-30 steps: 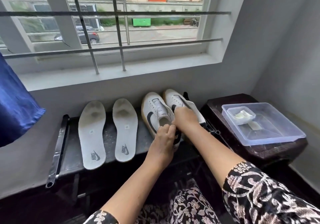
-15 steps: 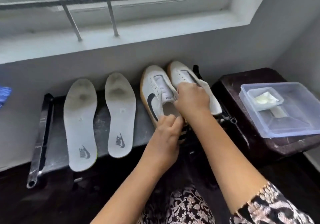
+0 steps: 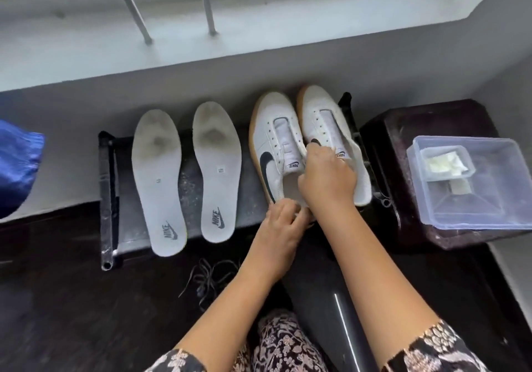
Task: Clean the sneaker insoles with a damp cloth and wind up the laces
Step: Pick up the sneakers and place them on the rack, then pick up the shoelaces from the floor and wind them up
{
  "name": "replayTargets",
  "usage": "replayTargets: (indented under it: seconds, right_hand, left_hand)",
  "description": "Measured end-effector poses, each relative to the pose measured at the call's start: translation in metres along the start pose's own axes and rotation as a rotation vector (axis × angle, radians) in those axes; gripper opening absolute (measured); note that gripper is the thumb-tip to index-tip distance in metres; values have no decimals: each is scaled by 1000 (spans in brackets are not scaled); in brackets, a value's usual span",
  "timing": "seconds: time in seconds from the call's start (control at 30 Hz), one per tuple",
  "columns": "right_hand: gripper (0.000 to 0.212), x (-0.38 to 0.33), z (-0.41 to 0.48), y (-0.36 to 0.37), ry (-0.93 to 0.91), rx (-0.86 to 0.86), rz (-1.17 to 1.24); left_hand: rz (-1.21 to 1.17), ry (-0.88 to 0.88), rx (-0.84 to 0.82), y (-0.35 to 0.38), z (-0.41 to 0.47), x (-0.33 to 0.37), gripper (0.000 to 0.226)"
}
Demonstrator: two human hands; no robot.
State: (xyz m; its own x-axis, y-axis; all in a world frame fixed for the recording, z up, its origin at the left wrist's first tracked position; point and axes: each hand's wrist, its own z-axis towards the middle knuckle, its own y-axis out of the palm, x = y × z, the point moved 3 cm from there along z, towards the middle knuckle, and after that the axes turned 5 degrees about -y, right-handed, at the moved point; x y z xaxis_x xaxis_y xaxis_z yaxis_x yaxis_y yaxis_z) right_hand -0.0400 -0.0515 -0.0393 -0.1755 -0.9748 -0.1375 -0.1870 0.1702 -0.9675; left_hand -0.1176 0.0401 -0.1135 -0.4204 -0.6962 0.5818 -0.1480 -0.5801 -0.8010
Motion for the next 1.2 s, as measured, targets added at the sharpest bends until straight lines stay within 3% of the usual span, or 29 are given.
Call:
replayTargets:
  seconds: [0.1,0.27,0.37,0.47,0.6,0.77,0.93,1.1,1.2]
  right_hand:
    - [26,-17,-13,-7,-98,159,56]
    - [14,-53,-53,10,-376,377,186]
    - [10,-73,-89,52,-572,276,242]
    - [6,-84,-128,115,-673,24,246]
    - [15,-71,-169,207,-562,-422,186]
    - [18,-45,-197,290,-336,-774,40]
    - [17,-37,-195,364,-191,-831,29]
    - [15,-21,-185,463,-194,-843,49]
    - [46,-11,-174,516,-173,-785,73]
  left_hand:
    - [-23,-61,46,-15,-15,-10,64]
    - [3,-211,37,-26,-81,-36,71]
    - [33,-360,-52,-18,-135,-62,71]
    - [117,-598,-225,-8,-191,-88,66]
    - [97,-942,-424,6,-256,-119,56]
    - [-31,-1116,-559,34,-309,-158,49]
    - [-80,-1202,-550,80,-347,-208,40]
    - [-42,-1187,-538,149,-366,-245,36]
    - [-77,-1171,-534,197,-374,-258,45]
